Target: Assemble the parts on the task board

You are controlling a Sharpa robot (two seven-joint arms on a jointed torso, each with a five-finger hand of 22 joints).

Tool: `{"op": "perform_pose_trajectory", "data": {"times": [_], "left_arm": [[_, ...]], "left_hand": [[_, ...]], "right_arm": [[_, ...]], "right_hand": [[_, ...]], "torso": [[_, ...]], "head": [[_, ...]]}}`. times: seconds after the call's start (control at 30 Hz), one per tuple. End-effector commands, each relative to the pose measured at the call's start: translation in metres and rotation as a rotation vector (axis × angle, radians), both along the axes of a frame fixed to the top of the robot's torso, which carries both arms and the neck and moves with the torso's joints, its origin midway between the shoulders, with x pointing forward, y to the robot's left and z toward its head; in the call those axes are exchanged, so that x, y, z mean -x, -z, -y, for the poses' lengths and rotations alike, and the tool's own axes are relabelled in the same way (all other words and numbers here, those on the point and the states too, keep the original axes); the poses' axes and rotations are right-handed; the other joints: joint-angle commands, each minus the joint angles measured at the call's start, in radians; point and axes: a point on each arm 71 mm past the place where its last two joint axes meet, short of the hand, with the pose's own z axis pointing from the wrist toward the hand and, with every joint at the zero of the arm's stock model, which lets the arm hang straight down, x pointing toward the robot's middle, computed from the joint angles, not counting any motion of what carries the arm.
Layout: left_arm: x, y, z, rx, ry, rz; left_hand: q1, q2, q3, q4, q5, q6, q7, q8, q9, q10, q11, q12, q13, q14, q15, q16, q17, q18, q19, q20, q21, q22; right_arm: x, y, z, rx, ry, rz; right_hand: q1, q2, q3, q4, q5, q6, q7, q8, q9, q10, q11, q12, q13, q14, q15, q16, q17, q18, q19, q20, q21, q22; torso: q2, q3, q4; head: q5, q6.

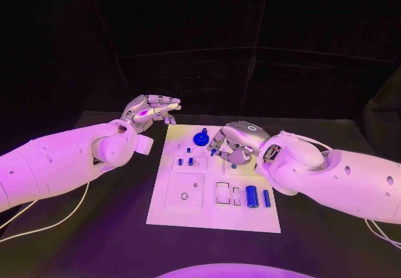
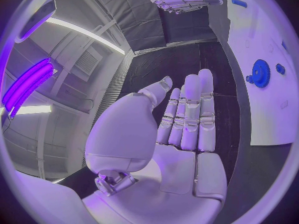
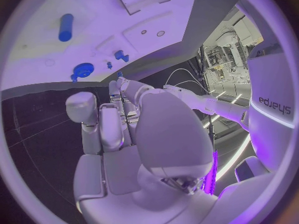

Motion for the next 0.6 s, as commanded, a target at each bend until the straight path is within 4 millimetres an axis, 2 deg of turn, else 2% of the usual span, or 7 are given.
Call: {"op": "perform_pose_trajectory", "data": {"times": [0.03,0.13,0.27,0.43,0.6], "left_arm": [[0.0,-0.002,0.002,0.011,0.006,0.007],[0.0,-0.003,0.004,0.012,0.007,0.008],[0.0,-0.003,0.004,0.012,0.007,0.009],[0.0,-0.003,0.005,0.013,0.009,0.009],[0.0,-0.003,0.005,0.013,0.011,0.009]], "left_hand": [[0.003,0.006,-0.005,0.001,0.004,-0.011,0.0,0.005,0.0,-0.008,0.003,0.004,-0.001,-0.006,0.002,-0.006,-0.001,0.012,-0.005,0.001,-0.006,-0.002],[0.003,0.006,-0.006,0.0,0.004,-0.012,0.001,0.005,-0.001,-0.01,0.003,0.004,-0.001,-0.006,0.002,-0.006,-0.002,0.012,-0.005,0.002,-0.007,-0.002],[0.004,0.006,-0.007,0.0,0.004,-0.015,0.003,0.005,-0.001,-0.013,0.004,0.005,-0.001,-0.006,0.003,-0.006,-0.003,0.012,-0.005,0.002,-0.008,-0.003],[0.014,0.012,-0.004,-0.006,0.005,-0.019,0.004,0.007,0.0,-0.018,0.005,0.008,-0.001,-0.007,0.003,-0.006,-0.005,0.013,-0.004,0.002,-0.009,-0.005],[0.021,0.016,0.001,-0.01,0.008,-0.021,0.004,0.01,0.0,-0.021,0.005,0.01,-0.001,-0.008,0.003,-0.006,-0.007,0.013,-0.003,0.002,-0.01,-0.005]], "right_arm": [[0.002,0.007,-0.008,-0.013,-0.04,-0.007],[0.005,0.017,-0.015,-0.006,-0.056,-0.022],[0.009,0.032,-0.024,0.01,-0.075,-0.042],[0.01,0.046,-0.032,0.032,-0.087,-0.053],[0.011,0.054,-0.037,0.053,-0.094,-0.065]], "right_hand": [[-0.017,-0.003,0.004,0.0,0.006,0.001,0.009,-0.006,0.0,0.0,0.008,-0.006,-0.001,0.037,0.004,0.007,-0.001,-0.015,0.007,0.003,0.006,0.001],[-0.022,-0.004,0.004,-0.001,0.006,0.0,0.01,-0.007,0.0,0.0,0.009,-0.007,-0.002,0.037,0.004,0.008,0.0,-0.016,0.009,0.003,0.01,0.007],[-0.024,-0.005,0.003,-0.001,0.003,0.0,0.01,-0.007,-0.001,0.0,0.009,-0.008,-0.002,0.037,0.005,0.009,0.001,-0.017,0.01,0.003,0.011,0.009],[-0.028,-0.005,0.002,-0.001,0.001,0.0,0.01,-0.007,0.0,0.0,0.009,-0.009,-0.002,0.037,0.005,0.01,0.003,-0.017,0.011,0.004,0.013,0.013],[-0.033,-0.005,0.001,-0.001,-0.001,0.001,0.01,-0.008,0.0,0.0,0.009,-0.009,-0.002,0.038,0.005,0.012,0.004,-0.018,0.012,0.004,0.015,0.016]], "torso": [[0.001,0.0001,-0.0006],[0.002,-0.0016,0.0012],[0.001,0.0012,-0.0009],[0.001,0.0014,-0.0023],[0.001,0.001,-0.002]], "head": [[0.017,-0.007],[0.021,-0.009],[0.035,-0.018],[0.05,-0.023],[0.054,-0.029]]}}
